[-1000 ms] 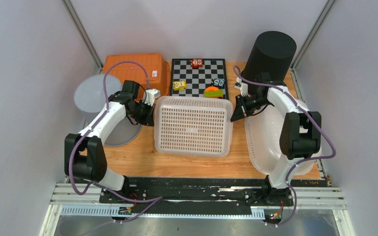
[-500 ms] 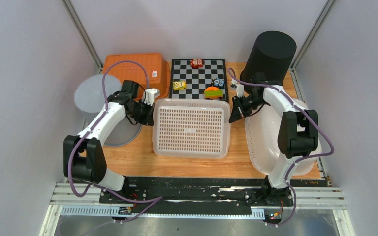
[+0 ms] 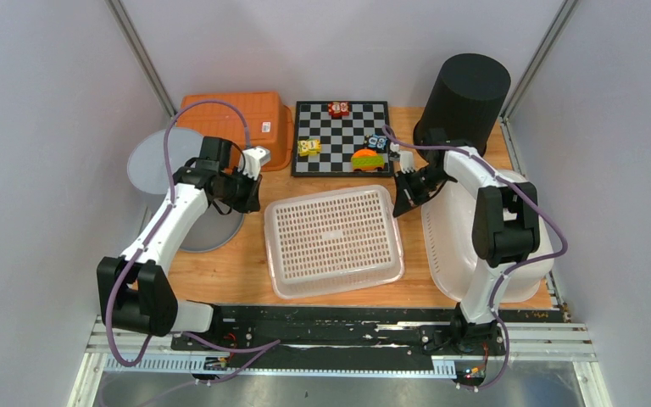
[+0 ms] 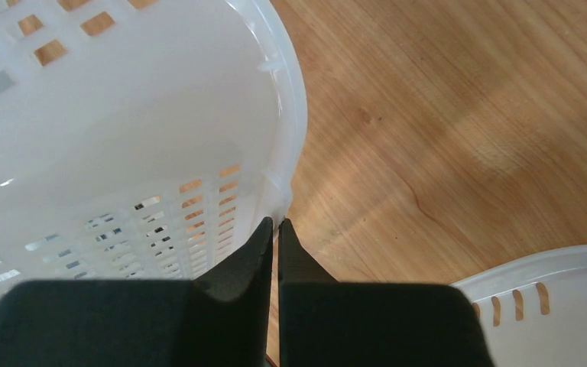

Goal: Turn the large container upside down

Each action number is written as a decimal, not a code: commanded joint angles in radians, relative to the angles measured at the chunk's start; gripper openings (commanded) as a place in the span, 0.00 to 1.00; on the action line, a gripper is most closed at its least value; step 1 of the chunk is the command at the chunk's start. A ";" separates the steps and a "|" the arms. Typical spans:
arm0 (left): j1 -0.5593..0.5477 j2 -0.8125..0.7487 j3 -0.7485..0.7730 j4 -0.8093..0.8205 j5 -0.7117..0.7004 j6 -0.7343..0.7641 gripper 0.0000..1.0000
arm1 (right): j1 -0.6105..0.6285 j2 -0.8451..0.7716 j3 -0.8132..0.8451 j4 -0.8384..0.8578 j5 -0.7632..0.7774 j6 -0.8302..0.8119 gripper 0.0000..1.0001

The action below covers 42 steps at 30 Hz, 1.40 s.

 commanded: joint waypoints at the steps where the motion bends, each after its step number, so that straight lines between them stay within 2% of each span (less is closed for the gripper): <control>1: 0.005 -0.037 0.027 0.002 -0.023 0.010 0.00 | 0.018 0.013 0.017 -0.003 0.048 0.019 0.02; 19: 0.006 -0.044 -0.007 0.041 -0.038 0.019 0.00 | 0.020 0.004 -0.032 0.075 0.177 0.091 0.02; 25: 0.004 -0.049 -0.007 0.036 -0.042 0.023 0.00 | 0.022 -0.008 -0.021 0.078 0.205 0.085 0.15; 32: 0.005 -0.069 0.001 0.029 -0.050 0.032 0.01 | 0.028 -0.077 0.013 0.066 0.253 0.050 0.40; 35: 0.004 -0.092 0.002 0.028 -0.050 0.036 0.08 | 0.041 -0.145 0.036 0.056 0.272 0.000 0.51; 38: 0.004 -0.110 0.008 0.026 -0.043 0.040 0.19 | 0.068 -0.216 0.056 0.034 0.291 -0.061 0.62; 42: 0.004 -0.128 0.033 0.007 -0.018 0.058 0.45 | 0.125 -0.322 0.060 0.016 0.329 -0.145 0.72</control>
